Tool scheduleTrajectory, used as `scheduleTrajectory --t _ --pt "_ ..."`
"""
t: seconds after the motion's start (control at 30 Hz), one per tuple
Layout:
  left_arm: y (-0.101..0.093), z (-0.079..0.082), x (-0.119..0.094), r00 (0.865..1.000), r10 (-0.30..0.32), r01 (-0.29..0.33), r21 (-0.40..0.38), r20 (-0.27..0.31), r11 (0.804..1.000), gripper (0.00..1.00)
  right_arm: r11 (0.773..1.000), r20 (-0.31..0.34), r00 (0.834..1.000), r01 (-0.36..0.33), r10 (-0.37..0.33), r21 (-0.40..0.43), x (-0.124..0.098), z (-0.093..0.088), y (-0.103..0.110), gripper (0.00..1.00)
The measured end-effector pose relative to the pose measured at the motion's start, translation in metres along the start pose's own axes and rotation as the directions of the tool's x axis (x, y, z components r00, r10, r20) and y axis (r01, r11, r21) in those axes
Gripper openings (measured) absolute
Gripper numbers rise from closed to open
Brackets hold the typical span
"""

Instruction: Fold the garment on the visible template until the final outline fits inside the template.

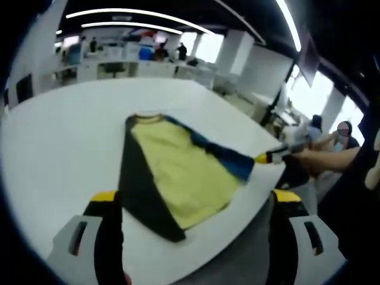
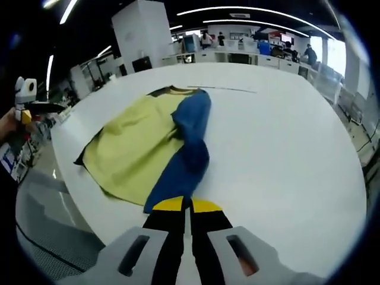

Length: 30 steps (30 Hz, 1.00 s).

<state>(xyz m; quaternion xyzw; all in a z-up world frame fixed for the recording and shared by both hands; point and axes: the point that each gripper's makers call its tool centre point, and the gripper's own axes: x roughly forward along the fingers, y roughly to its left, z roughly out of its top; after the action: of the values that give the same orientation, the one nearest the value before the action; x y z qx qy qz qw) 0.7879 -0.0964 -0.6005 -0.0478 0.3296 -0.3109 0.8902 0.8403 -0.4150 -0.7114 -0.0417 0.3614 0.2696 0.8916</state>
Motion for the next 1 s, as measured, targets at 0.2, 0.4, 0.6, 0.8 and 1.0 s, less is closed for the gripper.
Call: scheduleTrajectory --t 0.2,0.4,0.6,0.8,1.0 --pt "0.001 0.000 0.000 1.000 0.000 0.000 0.000 -0.001 1.000 0.99 0.999 0.030 0.999 0.037 -0.036 -0.011 -0.013 0.018 -0.020 0.03" --pt "0.001 0.001 0.001 1.000 -0.002 0.002 0.002 -0.005 1.000 0.99 0.996 0.039 0.997 0.072 -0.071 -0.043 -0.021 0.033 -0.044 0.03" --pt "0.001 0.001 0.001 1.000 0.000 0.000 0.001 -0.004 1.000 0.99 0.989 0.035 0.994 0.104 -0.101 -0.109 -0.028 0.047 -0.063 0.03" --pt "0.002 0.001 0.002 1.000 0.004 -0.004 -0.002 -0.005 1.000 0.99 0.977 0.022 0.992 0.125 -0.123 -0.174 -0.031 0.058 -0.085 0.03" --pt "0.002 -0.001 0.002 1.000 0.006 -0.006 -0.004 -0.009 1.000 0.99 0.964 0.011 0.990 0.143 -0.144 -0.225 -0.031 0.066 -0.101 0.03"
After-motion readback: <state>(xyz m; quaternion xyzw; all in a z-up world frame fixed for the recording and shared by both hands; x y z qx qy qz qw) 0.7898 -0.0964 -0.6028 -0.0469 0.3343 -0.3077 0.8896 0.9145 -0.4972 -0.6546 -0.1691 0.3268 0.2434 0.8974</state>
